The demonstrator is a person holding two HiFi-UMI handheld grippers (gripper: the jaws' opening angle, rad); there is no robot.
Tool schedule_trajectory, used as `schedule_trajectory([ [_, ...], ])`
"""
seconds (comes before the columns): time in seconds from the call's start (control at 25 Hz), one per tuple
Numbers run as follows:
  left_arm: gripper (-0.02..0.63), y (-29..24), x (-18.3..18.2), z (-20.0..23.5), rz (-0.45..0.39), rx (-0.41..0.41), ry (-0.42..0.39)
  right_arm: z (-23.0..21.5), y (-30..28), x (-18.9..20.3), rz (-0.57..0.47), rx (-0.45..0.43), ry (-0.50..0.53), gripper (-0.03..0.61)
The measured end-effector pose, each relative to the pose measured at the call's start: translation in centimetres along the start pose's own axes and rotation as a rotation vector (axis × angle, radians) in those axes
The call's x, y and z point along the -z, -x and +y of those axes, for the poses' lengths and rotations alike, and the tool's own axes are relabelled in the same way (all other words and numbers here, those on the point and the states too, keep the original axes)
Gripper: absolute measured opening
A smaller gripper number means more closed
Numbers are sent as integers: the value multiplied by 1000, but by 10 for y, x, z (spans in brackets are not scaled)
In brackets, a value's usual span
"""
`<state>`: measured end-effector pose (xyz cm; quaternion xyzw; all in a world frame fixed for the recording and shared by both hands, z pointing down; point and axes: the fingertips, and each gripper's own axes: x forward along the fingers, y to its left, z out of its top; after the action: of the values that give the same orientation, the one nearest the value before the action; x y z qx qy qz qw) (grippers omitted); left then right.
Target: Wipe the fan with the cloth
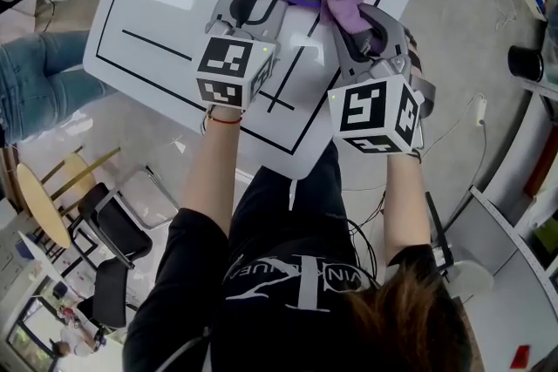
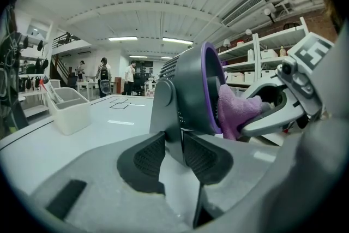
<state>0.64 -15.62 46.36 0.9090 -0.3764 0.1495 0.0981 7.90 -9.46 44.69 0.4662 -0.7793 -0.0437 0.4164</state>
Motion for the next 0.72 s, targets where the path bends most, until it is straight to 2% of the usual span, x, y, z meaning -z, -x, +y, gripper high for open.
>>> schedule_trajectory([
  [0.36, 101, -1, 0, -1, 2, -3, 2, 13, 4, -10, 30, -120, 6, 133],
  [0.52, 100, -1, -2, -6, -1, 3, -7, 28, 5, -15, 12, -199, 12, 133],
  [0.72, 103, 0, -2, -6, -3, 14, -12, 32, 5, -28, -8, -206, 77, 133],
])
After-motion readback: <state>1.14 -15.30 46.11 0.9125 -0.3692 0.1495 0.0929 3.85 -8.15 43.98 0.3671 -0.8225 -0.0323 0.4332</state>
